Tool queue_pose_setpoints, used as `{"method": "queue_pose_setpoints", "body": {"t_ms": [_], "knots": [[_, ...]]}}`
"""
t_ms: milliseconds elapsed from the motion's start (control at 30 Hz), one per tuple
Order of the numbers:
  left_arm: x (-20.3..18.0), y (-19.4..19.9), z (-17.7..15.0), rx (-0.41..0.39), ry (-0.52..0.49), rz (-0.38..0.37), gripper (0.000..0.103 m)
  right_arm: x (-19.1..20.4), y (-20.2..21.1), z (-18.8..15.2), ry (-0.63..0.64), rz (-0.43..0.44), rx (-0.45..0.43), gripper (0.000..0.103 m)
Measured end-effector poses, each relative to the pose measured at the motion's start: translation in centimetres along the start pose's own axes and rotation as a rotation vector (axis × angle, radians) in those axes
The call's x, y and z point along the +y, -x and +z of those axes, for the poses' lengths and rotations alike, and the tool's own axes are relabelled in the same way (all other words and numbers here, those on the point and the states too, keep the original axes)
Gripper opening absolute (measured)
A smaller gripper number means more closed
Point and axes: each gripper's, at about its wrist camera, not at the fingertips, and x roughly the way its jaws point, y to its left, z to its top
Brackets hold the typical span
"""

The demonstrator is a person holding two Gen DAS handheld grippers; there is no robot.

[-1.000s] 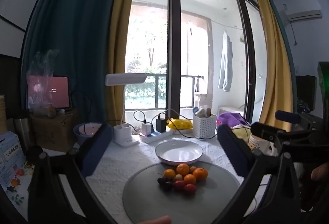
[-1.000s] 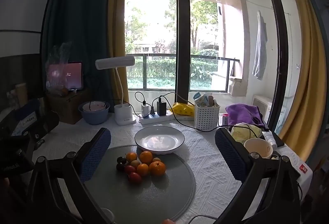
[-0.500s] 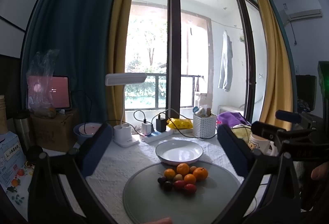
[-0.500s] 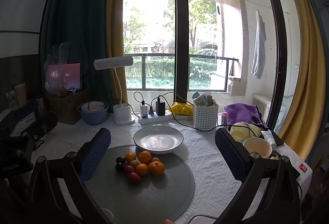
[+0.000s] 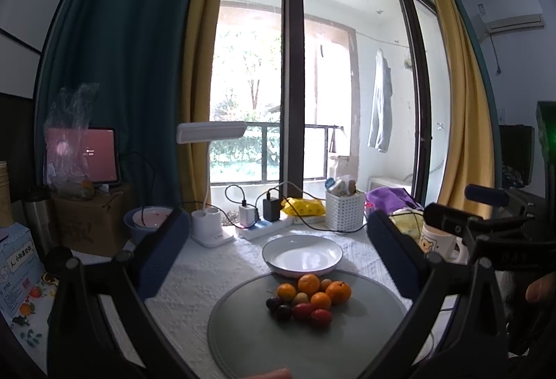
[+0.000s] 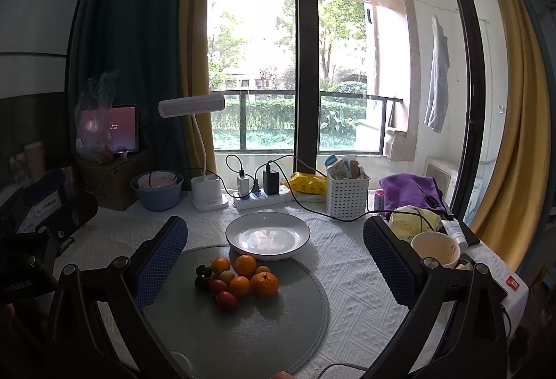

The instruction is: Organize fruits

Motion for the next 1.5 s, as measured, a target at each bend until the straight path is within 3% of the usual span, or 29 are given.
{"method": "queue_pose_setpoints", "body": {"t_ms": [1500], "knots": [[-0.29,-0.50,-0.12,0.017,0.006,-0.008,0.103,0.09,-0.23,0.23,-0.006,0.003,0.013,0.103]]}}
